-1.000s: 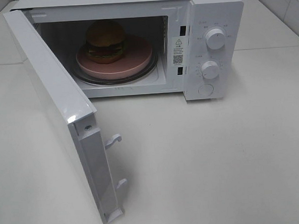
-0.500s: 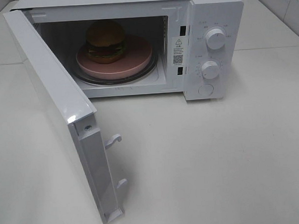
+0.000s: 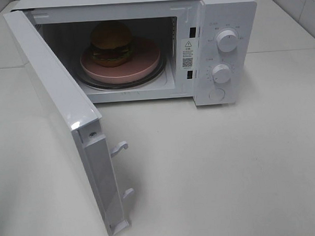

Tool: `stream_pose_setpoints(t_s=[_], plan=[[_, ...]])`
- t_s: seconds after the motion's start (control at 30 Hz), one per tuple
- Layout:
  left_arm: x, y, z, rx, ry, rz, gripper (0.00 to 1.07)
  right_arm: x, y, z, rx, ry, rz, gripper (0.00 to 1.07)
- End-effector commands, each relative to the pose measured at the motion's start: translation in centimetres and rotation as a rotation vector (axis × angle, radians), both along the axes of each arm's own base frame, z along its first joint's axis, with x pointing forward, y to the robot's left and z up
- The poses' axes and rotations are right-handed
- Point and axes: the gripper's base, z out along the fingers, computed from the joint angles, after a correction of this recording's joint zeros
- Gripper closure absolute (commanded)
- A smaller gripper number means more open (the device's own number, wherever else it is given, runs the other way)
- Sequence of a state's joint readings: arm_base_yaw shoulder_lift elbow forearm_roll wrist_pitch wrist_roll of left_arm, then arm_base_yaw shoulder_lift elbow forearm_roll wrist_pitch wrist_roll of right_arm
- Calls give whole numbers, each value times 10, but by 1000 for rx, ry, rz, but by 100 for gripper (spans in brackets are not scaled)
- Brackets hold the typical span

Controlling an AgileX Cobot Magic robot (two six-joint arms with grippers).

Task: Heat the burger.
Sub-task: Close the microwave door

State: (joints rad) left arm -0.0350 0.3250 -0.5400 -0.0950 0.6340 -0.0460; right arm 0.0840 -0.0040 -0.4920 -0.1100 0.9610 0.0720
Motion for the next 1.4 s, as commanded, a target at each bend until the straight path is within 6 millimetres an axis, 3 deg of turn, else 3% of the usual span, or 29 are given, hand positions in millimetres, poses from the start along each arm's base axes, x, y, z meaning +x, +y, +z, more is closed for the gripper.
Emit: stream_pose_setpoints(t_s=[0.03, 0.23, 0.53, 0.67, 0.97, 1.4], plan=[[18, 1, 2, -8, -66, 15, 107, -5, 0, 0, 6, -34, -8, 32], [41, 2, -13, -13, -197, 46, 107, -5, 0, 0, 6, -34, -8, 32], [59, 5, -39, 8, -386, 78, 107, -5, 0, 0, 6, -34, -8, 32], [67, 5, -48, 30, -376, 72, 107, -5, 0, 0, 6, -34, -8, 32], [105, 1, -71, 86, -325, 30, 107, -5, 0, 0, 6, -34, -8, 32], [135, -14, -108, 70, -231, -131, 107, -5, 0, 0, 6, -34, -8, 32]])
